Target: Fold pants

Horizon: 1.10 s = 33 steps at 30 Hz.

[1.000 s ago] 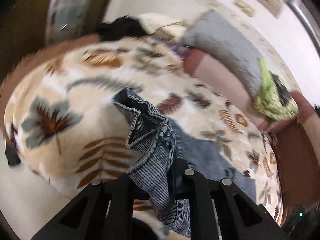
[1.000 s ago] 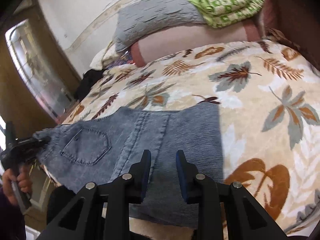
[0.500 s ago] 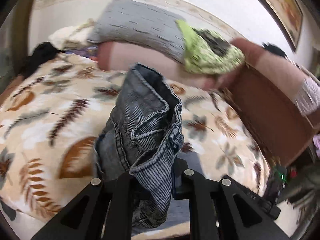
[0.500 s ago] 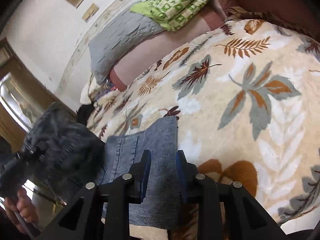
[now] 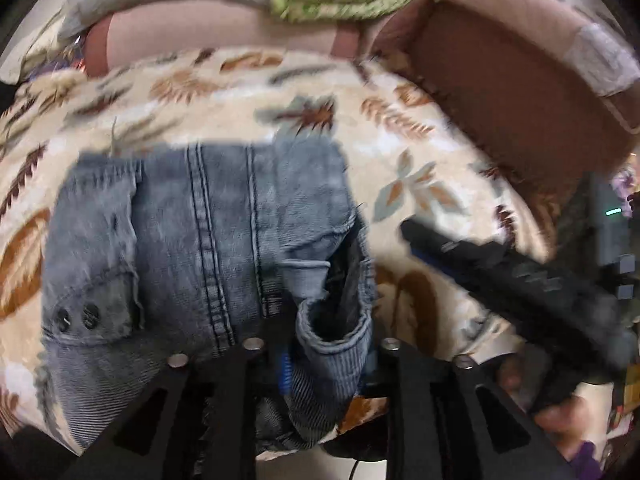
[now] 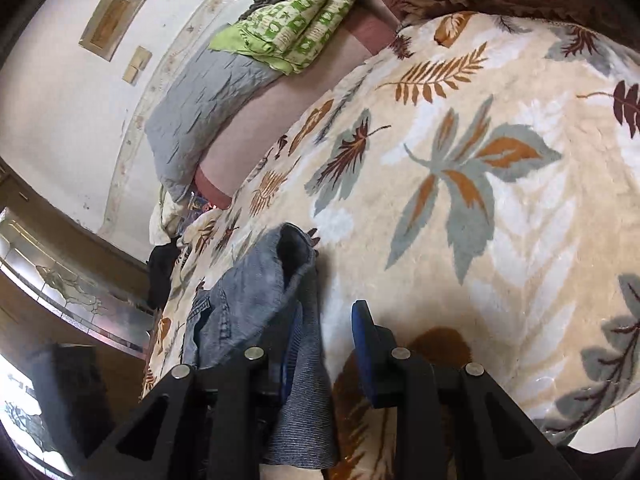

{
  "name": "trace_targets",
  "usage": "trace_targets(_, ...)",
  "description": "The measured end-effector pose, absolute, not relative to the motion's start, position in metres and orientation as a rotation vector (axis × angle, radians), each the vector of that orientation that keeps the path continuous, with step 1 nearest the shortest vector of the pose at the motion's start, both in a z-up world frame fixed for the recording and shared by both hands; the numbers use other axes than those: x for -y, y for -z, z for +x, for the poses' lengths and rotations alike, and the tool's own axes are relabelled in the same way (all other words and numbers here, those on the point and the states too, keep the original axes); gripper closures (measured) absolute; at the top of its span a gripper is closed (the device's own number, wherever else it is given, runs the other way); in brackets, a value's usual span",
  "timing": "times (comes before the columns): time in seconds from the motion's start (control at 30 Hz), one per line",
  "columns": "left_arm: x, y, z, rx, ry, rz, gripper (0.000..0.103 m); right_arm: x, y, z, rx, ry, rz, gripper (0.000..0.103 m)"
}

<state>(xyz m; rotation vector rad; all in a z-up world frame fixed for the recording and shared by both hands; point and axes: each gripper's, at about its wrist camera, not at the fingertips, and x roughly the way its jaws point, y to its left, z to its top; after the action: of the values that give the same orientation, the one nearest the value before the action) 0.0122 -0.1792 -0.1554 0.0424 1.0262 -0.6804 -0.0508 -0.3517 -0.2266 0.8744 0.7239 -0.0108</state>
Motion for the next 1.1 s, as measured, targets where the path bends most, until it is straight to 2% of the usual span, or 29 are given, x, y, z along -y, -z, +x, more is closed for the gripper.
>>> trace_targets(0.1,0.157,0.119,0.009,-0.952,0.752,-0.037,0.058,0.343,0.216,-0.049,-0.701,0.016,0.811,0.074)
trace_targets(0.13,0.145,0.104,0.006,-0.910,0.755,-0.045,0.047,0.339,0.212,-0.050,-0.689,0.015,0.788,0.074)
trace_targets(0.17,0.137,0.096,0.004,-0.884,0.751,-0.048,0.041,0.334,0.206,-0.049,-0.672,0.013,0.754,0.074)
trace_targets(0.3,0.097,0.082,0.012,-0.802,0.624,-0.005,0.040,0.306,0.193,-0.044,-0.657,-0.037,0.633,0.074)
trace_targets(0.53,0.069,0.157,0.052,-1.026,0.373,0.093,0.040,0.255,0.210,-0.025,-0.802,-0.087,0.423,0.074)
trace_targets(0.67,0.068,0.189,0.055,-1.079,0.376,0.104,0.037,0.264,0.230,-0.021,-0.879,-0.068,0.452,0.074)
trace_targets(0.8,0.066,0.184,0.064,-1.113,0.392,0.082,0.035,0.261,0.224,-0.026,-0.892,-0.062,0.414,0.074)
trace_targets(0.93,0.061,0.156,0.075,-1.028,0.396,0.076,0.035,0.264,0.199,-0.020,-0.818,-0.064,0.411,0.074)
trace_targets(1.1,0.070,0.146,0.112,-1.005,0.375,0.056,0.035,0.264,0.194,0.025,-0.805,-0.092,0.426,0.074)
